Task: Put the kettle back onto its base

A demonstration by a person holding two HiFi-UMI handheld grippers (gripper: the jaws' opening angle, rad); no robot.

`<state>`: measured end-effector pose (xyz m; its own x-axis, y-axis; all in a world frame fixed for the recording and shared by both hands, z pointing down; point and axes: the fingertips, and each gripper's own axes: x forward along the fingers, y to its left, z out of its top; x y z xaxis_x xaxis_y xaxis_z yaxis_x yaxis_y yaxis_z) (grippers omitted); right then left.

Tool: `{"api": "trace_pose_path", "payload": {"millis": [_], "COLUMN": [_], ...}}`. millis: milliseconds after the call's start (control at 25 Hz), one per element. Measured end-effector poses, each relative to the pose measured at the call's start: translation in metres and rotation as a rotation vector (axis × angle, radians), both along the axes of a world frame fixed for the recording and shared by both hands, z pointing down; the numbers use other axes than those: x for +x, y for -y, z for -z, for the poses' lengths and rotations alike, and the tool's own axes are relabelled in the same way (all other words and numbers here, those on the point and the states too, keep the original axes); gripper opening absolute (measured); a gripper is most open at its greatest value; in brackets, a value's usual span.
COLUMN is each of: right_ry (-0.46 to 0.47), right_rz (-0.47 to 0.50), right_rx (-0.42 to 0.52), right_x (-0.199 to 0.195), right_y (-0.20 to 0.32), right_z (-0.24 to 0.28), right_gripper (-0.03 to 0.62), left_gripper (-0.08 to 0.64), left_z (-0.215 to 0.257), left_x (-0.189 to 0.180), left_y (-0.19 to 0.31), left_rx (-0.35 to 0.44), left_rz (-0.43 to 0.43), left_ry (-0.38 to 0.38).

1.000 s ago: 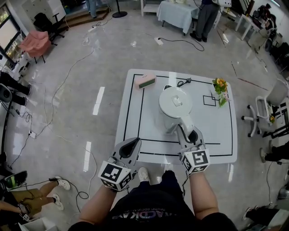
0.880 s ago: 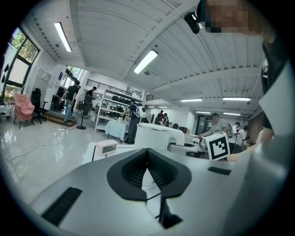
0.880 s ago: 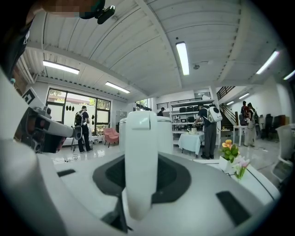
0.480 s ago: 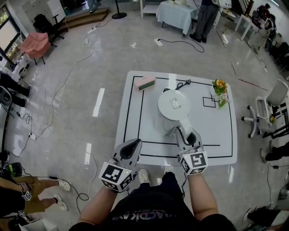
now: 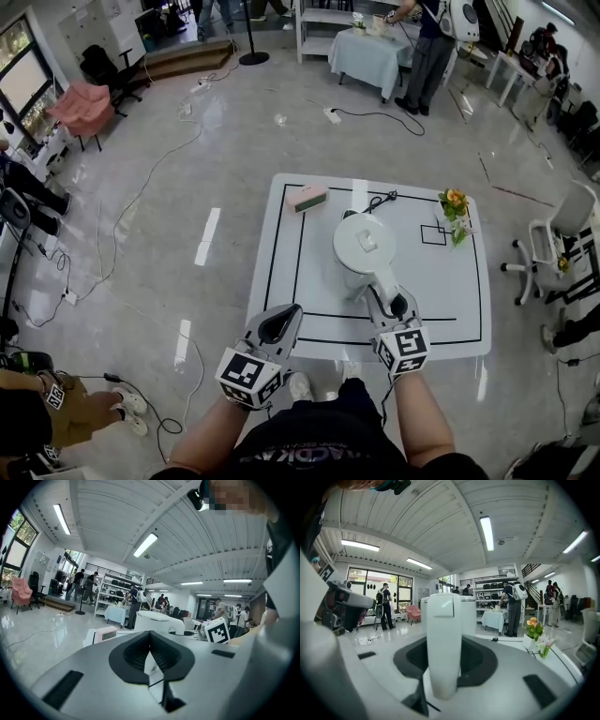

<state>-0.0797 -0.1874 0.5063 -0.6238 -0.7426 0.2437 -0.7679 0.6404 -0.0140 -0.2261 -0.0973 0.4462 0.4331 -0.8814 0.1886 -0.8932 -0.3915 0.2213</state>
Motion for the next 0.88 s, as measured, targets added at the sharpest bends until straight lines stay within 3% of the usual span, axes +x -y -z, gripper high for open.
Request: {"api": "trace_pose_path", "payload": {"millis": [240,440,880], "right_ry": [-0.016,-0.029,0.039], "right_rz": [-0.016,-0.066,-0.170], "right_rx": [-0.005,0.012,0.118], "right_x": [0.005,0.024,0.084], "right_y": [-0.017,-0.044,-0.075], "right_z": [0.008,0.021,0.082], "right_gripper": [0.214,0.226,0.225], "left_gripper": [0.006,0.048,0.110], "left_z": [0.009,0.006,0.013], "left_x": [0.001,0.017,0.083], "left_y": [-0.009,-0.018,-0.017], "left_rx": [0.017,0.013,0.065], "left_rz": [-0.026,-0.093,-0.235], "left_ry": [0.001,-0.017,-0.049]}}
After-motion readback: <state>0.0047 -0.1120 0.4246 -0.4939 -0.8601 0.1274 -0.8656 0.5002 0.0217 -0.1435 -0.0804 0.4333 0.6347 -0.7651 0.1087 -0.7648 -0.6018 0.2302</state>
